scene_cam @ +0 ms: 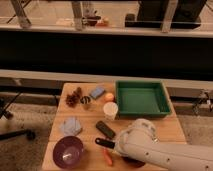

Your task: Place brush in table surface

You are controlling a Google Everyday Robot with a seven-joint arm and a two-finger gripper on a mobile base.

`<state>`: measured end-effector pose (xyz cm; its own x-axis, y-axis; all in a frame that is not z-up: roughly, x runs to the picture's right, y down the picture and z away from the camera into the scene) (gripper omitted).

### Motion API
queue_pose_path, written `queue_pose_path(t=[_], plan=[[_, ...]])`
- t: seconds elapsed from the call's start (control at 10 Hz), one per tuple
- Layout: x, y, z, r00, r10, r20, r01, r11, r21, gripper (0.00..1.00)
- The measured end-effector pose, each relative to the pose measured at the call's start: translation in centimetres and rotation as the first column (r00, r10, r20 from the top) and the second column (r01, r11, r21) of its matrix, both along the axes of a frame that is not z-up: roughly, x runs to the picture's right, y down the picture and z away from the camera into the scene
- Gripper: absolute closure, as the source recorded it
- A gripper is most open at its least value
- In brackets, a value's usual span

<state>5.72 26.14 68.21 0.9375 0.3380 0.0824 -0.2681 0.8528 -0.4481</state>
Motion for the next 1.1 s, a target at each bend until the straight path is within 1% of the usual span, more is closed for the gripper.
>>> queue_pose_path(t=[1.1], plan=[[1.7,-2.0,-1.9,0.999,-0.019,-0.040,0.023,0.9964,0.081,1.00]])
